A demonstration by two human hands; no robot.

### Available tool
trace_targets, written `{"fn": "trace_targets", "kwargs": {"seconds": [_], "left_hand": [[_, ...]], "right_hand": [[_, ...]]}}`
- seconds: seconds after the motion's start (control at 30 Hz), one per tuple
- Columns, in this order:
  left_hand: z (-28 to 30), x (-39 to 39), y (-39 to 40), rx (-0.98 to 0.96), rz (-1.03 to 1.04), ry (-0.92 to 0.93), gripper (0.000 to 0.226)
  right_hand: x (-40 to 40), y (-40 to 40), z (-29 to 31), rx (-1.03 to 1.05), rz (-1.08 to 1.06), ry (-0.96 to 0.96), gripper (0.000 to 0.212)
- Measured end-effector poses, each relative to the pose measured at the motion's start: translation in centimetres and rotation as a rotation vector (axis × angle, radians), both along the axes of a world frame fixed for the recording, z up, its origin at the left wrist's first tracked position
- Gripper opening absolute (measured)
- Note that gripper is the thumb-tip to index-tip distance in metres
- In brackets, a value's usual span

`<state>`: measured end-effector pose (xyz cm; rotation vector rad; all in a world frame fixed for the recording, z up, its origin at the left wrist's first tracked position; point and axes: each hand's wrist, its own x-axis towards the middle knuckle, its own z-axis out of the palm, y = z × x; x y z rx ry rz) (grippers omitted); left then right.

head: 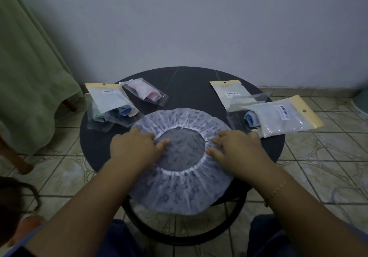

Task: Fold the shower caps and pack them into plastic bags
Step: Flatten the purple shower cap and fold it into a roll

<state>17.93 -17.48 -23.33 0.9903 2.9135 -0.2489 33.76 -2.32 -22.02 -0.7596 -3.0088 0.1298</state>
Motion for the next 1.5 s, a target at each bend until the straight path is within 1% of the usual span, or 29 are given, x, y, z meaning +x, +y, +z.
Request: {"fn": "trace_targets", "kwargs": {"seconds": [0.1, 0.17, 0.23, 0.27, 0.3, 0.33, 0.37, 0.43, 0.47, 0.57, 0.67, 0.73, 0.83, 0.9, 0.93, 0.97, 1.0, 1.07, 1.1, 1.17, 1.2, 1.27, 1.37, 1.43, 1.5], "left_hand": [[0.3, 0.0, -0.2, 0.033, 0.004, 0.057, 0.062], [0.6, 0.0, -0.2, 0.081, 0.002, 0.121, 0.060], [0.4, -0.3, 0.2, 0.229, -0.073, 0.217, 0.052], [0.1, -0.5, 0.4, 0.328, -0.140, 0.222, 0.049], [-0.4, -0.7, 0.7, 0.392, -0.208, 0.177, 0.052], [-1.0, -0.9, 1.0, 0.393, -0.263, 0.087, 0.059], [-1.7, -1.0, 1.2, 0.346, -0.293, -0.015, 0.065], [-2.9, -1.2, 1.7, 0.194, -0.273, -0.180, 0.067], [-3.3, -1.3, 1.7, 0.155, -0.256, -0.220, 0.069], [-3.9, -1.6, 1.7, 0.148, -0.248, -0.205, 0.073], [-4.1, -1.6, 1.6, 0.163, -0.245, -0.175, 0.078], [-4.2, -1.4, 1.6, 0.239, -0.238, -0.171, 0.080], [-3.3, -1.3, 1.4, 0.513, -0.224, -0.171, 0.075], [-2.2, -1.4, 0.8, 0.656, -0.242, -0.136, 0.071], [-1.6, -1.5, 0.3, 0.673, -0.257, -0.151, 0.071], [-1.1, -1.7, -0.4, 0.644, -0.271, -0.200, 0.077], [-0.8, -1.7, -1.2, 0.571, -0.285, -0.280, 0.090], [-0.6, -1.8, -2.7, 0.351, -0.298, -0.429, 0.128], [-0.7, -1.8, -3.2, 0.234, -0.303, -0.447, 0.140], [-1.6, -1.7, -3.8, 0.058, -0.321, -0.418, 0.146], [-2.0, -1.6, -3.8, 0.015, -0.331, -0.397, 0.146], [-2.3, -1.5, -3.8, 0.001, -0.343, -0.361, 0.143], [-2.4, -1.4, -3.9, 0.049, -0.357, -0.331, 0.141], [-2.5, -1.2, -4.1, 0.161, -0.351, -0.355, 0.140], [-2.0, -1.0, -4.5, 0.382, -0.306, -0.445, 0.133]], "right_hand": [[-0.3, 0.0, -1.3, 0.053, 0.028, 0.019, 0.039], [-0.5, -0.1, -2.3, 0.118, 0.018, 0.098, 0.042], [-0.8, -0.5, -2.6, 0.137, 0.010, 0.156, 0.051], [-1.0, -0.8, -2.7, 0.115, 0.021, 0.131, 0.054], [-1.0, -1.0, -3.0, 0.056, 0.035, 0.080, 0.056], [-1.1, -1.4, -3.4, -0.021, 0.043, 0.011, 0.061], [-1.1, -1.6, -3.6, -0.084, 0.036, -0.049, 0.066], [-1.1, -1.7, -4.1, -0.141, 0.019, -0.091, 0.073], [-1.1, -1.6, -4.4, -0.157, 0.011, -0.096, 0.076], [-1.2, -1.7, -4.8, -0.161, -0.014, -0.098, 0.081], [-1.3, -1.4, -4.8, -0.161, 0.006, -0.063, 0.088], [-1.4, -0.8, -4.7, -0.172, 0.053, -0.018, 0.095], [-1.2, 0.3, -4.1, -0.189, 0.087, 0.086, 0.104], [-0.8, 0.7, -3.3, -0.177, 0.066, 0.159, 0.094], [-0.6, 0.7, -2.8, -0.186, 0.057, 0.180, 0.087], [-0.4, 0.5, -2.5, -0.207, 0.056, 0.190, 0.084], [-0.1, 0.3, -2.4, -0.224, 0.067, 0.187, 0.085], [0.3, -0.3, -2.6, -0.233, 0.094, 0.126, 0.090], [0.5, -0.6, -2.9, -0.225, 0.104, 0.070, 0.092], [0.8, -0.7, -3.7, -0.187, 0.106, -0.053, 0.094], [0.9, -0.6, -3.8, -0.166, 0.104, -0.094, 0.094], [0.8, -0.6, -3.9, -0.143, 0.099, -0.123, 0.095], [0.8, -0.5, -4.1, -0.137, 0.108, -0.135, 0.097], [0.9, -0.2, -4.1, -0.180, 0.128, -0.105, 0.097], [1.4, 0.2, -3.7, -0.304, 0.147, 0.024, 0.090]]}}
